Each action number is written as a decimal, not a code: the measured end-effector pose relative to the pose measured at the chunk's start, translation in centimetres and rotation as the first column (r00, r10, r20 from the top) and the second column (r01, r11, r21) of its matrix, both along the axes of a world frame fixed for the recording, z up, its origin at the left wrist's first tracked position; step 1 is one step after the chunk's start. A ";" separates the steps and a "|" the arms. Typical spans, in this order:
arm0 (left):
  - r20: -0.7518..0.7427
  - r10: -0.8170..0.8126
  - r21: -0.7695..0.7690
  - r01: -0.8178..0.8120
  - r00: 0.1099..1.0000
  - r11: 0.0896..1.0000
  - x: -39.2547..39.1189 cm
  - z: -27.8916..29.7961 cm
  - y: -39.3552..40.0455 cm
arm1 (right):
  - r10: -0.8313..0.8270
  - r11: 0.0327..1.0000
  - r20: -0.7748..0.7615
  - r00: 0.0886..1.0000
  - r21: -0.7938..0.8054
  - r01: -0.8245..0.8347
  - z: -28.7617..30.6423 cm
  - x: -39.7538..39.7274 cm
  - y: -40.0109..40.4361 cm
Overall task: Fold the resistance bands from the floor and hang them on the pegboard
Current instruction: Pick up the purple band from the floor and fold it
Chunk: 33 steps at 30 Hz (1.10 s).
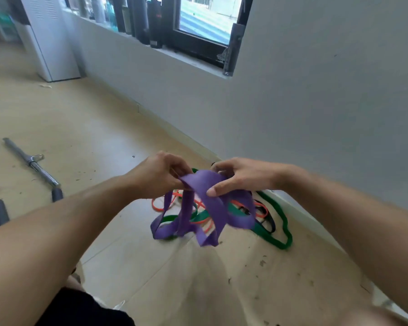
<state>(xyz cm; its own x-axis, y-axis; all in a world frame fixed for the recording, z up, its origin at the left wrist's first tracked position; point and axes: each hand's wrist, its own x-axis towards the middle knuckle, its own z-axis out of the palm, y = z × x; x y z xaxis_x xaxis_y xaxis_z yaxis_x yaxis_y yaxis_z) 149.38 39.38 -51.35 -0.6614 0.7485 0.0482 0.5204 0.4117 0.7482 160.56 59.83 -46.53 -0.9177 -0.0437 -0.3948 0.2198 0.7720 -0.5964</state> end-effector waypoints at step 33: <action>0.147 -0.099 -0.389 0.150 0.984 0.909 -0.4 -2.8 2.1 | -0.307 0.918 -0.331 0.892 -0.350 0.187 -9.1 0.7 0.8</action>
